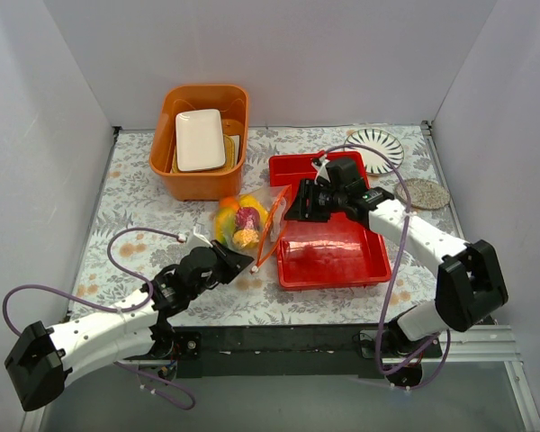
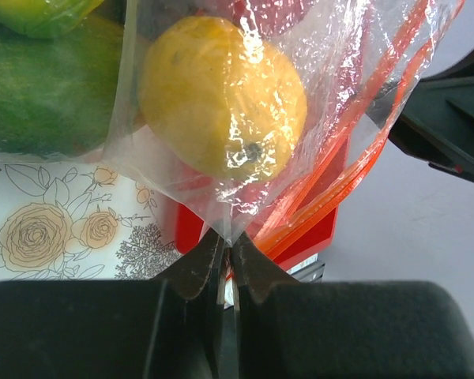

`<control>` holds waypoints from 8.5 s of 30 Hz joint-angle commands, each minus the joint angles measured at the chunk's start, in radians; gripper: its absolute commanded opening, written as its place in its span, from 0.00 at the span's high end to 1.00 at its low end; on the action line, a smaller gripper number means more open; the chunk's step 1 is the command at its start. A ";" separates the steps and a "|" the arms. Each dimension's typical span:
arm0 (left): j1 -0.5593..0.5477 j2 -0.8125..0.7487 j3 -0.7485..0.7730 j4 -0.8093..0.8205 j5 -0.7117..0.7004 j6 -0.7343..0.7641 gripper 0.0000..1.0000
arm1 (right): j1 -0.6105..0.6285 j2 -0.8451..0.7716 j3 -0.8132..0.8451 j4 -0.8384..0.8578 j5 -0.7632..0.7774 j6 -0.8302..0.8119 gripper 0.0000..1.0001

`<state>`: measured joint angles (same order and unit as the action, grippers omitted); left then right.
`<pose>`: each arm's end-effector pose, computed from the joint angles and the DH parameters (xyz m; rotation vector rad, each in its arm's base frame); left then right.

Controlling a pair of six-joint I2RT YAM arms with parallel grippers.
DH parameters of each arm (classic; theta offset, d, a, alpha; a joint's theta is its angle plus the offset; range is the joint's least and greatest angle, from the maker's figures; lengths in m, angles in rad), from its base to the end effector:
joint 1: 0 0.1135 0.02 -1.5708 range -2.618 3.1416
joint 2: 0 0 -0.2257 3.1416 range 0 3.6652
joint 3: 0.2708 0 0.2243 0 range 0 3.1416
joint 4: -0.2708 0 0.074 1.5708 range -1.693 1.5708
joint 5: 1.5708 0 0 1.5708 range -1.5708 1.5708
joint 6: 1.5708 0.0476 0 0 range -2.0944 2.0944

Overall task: Place the food in the zip-top bag and seal the zipper
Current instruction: Zip the zipper food storage bag at the center of the board.

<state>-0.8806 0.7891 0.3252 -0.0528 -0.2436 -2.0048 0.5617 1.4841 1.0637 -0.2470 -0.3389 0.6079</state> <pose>0.1270 -0.1358 0.1713 -1.4477 1.9722 -1.3704 0.2587 0.1815 0.2313 -0.1427 2.3878 0.9785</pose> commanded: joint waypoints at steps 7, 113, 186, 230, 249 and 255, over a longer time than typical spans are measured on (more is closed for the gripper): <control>-0.004 0.016 0.075 -0.010 -0.042 -0.255 0.95 | 0.062 -0.228 -0.085 0.017 -0.012 0.072 0.40; -0.004 0.033 0.020 0.119 -0.028 -0.190 1.00 | 0.098 -0.301 -0.189 -0.005 0.031 0.194 0.29; -0.004 -0.002 -0.141 0.275 0.018 -0.327 0.64 | 0.256 -0.110 -0.415 0.626 -0.081 0.558 0.93; -0.003 0.055 -0.129 0.413 -0.008 -0.321 0.83 | 0.256 -0.068 -0.377 0.538 -0.153 0.559 0.96; -0.004 -0.040 -0.150 0.338 0.004 -0.325 0.70 | 0.256 -0.059 -0.367 0.560 -0.158 0.555 0.96; -0.004 -0.099 -0.189 0.309 -0.013 -0.341 0.65 | 0.256 -0.054 -0.357 0.549 -0.158 0.546 0.96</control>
<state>-0.8814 0.7124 0.1566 0.2863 -0.2279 -2.0048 0.8173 1.4223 0.6636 0.2932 -0.4820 1.1740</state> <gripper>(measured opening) 0.340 0.174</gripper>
